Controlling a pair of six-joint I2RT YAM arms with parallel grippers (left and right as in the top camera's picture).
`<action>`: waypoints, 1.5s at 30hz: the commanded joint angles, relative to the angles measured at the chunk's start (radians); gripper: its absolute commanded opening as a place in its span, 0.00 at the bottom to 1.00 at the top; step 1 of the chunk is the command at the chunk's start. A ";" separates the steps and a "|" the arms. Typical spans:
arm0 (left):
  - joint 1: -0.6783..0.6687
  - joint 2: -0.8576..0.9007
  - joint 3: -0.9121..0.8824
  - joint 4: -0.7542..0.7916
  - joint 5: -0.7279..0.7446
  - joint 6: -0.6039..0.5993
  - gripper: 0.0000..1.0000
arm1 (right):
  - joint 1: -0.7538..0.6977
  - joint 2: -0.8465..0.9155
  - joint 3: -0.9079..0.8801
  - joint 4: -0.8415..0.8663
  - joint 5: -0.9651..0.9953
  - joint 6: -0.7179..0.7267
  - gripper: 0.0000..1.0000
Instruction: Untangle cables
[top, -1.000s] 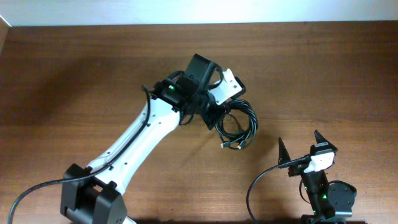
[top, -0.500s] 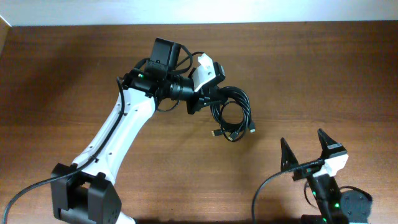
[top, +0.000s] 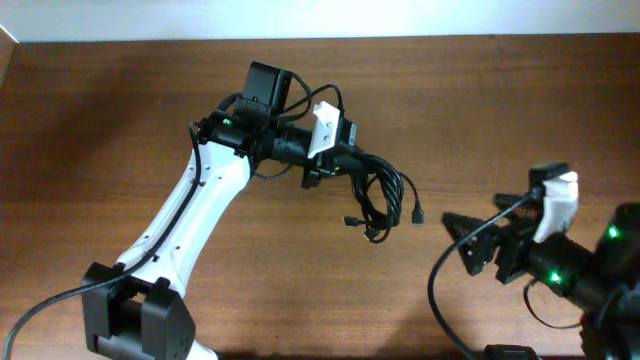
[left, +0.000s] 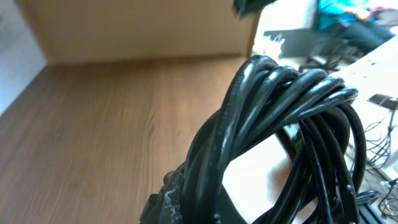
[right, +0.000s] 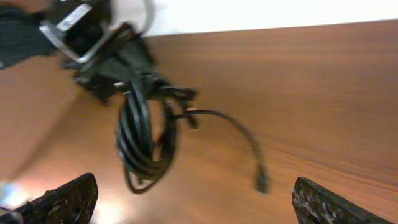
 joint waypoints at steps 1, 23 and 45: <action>-0.007 -0.029 0.023 0.007 0.175 0.049 0.00 | 0.005 0.045 0.023 0.014 -0.283 0.004 0.99; -0.099 -0.029 0.023 0.032 0.121 0.047 0.00 | 0.006 0.187 0.023 -0.107 -0.311 -0.206 0.79; -0.208 -0.029 0.023 0.085 0.153 0.000 0.00 | 0.005 0.190 0.023 -0.095 -0.195 -0.224 0.72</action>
